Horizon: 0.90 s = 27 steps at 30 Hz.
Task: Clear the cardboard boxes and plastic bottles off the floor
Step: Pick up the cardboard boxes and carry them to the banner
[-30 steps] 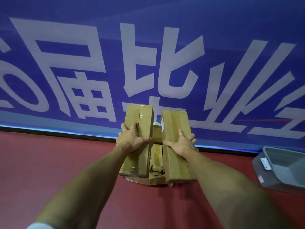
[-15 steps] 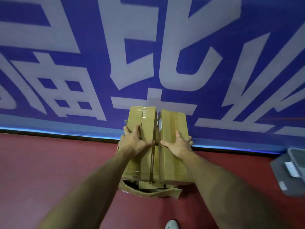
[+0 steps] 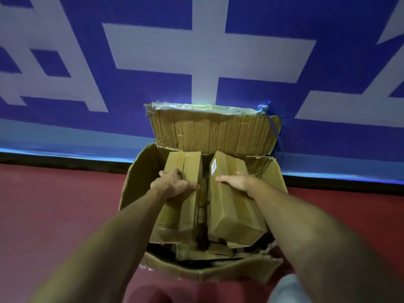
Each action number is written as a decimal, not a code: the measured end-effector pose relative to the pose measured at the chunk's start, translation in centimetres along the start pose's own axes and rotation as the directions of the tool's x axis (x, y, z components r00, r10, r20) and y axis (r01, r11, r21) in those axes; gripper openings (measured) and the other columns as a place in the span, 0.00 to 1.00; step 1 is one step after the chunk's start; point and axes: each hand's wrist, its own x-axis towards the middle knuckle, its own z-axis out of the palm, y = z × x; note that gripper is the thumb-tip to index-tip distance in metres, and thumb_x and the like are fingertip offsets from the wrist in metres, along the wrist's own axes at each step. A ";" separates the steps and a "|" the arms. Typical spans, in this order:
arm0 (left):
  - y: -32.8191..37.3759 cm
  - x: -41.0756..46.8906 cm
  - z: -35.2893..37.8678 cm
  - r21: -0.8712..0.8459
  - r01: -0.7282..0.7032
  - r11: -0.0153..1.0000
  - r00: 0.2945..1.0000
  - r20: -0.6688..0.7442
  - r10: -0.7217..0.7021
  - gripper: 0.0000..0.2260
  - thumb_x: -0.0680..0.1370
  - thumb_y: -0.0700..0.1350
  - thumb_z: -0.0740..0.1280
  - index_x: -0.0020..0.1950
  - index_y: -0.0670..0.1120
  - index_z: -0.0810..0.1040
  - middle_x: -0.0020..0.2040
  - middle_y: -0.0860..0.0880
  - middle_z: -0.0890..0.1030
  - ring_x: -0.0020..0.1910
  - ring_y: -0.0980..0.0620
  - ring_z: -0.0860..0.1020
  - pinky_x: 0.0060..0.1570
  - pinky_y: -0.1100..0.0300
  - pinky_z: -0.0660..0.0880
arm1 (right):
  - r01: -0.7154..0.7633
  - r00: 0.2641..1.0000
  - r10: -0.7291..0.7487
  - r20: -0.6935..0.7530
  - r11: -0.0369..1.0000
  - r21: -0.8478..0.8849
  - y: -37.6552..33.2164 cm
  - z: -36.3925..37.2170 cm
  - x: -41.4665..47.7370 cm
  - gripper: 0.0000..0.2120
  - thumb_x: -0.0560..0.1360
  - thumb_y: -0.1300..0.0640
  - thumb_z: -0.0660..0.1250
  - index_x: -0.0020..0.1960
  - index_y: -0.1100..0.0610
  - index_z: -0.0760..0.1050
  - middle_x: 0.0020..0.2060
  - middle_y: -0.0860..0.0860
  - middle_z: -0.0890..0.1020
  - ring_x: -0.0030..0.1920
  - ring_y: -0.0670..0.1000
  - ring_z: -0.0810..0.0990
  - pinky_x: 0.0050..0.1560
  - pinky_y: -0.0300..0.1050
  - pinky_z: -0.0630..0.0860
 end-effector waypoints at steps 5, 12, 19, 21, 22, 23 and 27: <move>-0.5 1.8 2.5 0.007 0.029 1.000 0.999 0.020 -0.029 0.44 0.68 0.70 0.72 0.77 0.54 0.60 0.73 0.40 0.60 0.67 0.37 0.70 0.58 0.46 0.74 | -0.067 0.985 0.045 -0.167 0.989 -0.128 2.1 1.1 1.2 0.51 0.66 0.28 0.71 0.80 0.49 0.56 0.76 0.58 0.61 0.75 0.63 0.61 0.72 0.60 0.63; -0.1 3.5 4.8 0.101 0.034 0.994 0.999 0.031 -0.037 0.49 0.65 0.74 0.70 0.79 0.56 0.56 0.79 0.40 0.50 0.72 0.32 0.65 0.63 0.36 0.72 | -0.088 0.973 0.042 -0.227 0.976 -0.198 3.3 1.7 2.7 0.50 0.66 0.26 0.68 0.80 0.46 0.55 0.77 0.61 0.57 0.74 0.64 0.59 0.69 0.61 0.64; -0.1 4.2 6.4 0.070 0.028 0.997 0.995 0.098 -0.034 0.48 0.70 0.73 0.67 0.82 0.59 0.47 0.80 0.44 0.34 0.79 0.34 0.43 0.74 0.32 0.55 | -0.034 0.996 0.003 -0.094 0.943 -0.332 4.0 2.2 3.8 0.55 0.68 0.21 0.59 0.80 0.44 0.33 0.80 0.60 0.40 0.80 0.62 0.40 0.74 0.68 0.50; -0.3 4.6 6.5 0.054 0.029 0.998 0.988 0.150 -0.037 0.45 0.72 0.70 0.67 0.82 0.57 0.48 0.81 0.43 0.36 0.79 0.35 0.42 0.75 0.35 0.53 | -0.019 0.998 -0.001 -0.060 0.944 -0.329 4.2 1.8 4.1 0.56 0.68 0.22 0.62 0.80 0.43 0.33 0.80 0.60 0.40 0.80 0.63 0.40 0.74 0.68 0.51; -0.4 4.9 6.7 0.047 0.018 0.999 0.983 0.181 -0.026 0.43 0.74 0.69 0.67 0.82 0.57 0.50 0.81 0.43 0.38 0.79 0.36 0.41 0.76 0.36 0.52 | -0.012 0.998 -0.008 -0.058 0.944 -0.330 4.3 1.8 4.3 0.56 0.68 0.23 0.63 0.80 0.43 0.34 0.80 0.60 0.41 0.80 0.63 0.41 0.74 0.68 0.52; -0.6 5.3 7.0 0.063 -0.010 0.998 0.976 0.217 -0.003 0.40 0.74 0.68 0.66 0.81 0.57 0.54 0.82 0.45 0.40 0.80 0.37 0.40 0.76 0.36 0.50 | -0.005 0.997 -0.020 -0.071 0.939 -0.343 4.3 1.8 4.5 0.55 0.68 0.24 0.64 0.80 0.43 0.35 0.80 0.60 0.42 0.79 0.64 0.42 0.73 0.68 0.53; -1.3 6.4 8.3 0.163 -0.107 0.981 0.933 0.358 0.042 0.34 0.71 0.73 0.56 0.74 0.61 0.70 0.82 0.50 0.47 0.79 0.38 0.39 0.76 0.34 0.44 | -0.018 0.978 -0.074 -0.194 0.901 -0.433 4.2 2.0 5.6 0.49 0.71 0.27 0.63 0.81 0.43 0.42 0.80 0.60 0.47 0.78 0.65 0.51 0.70 0.67 0.60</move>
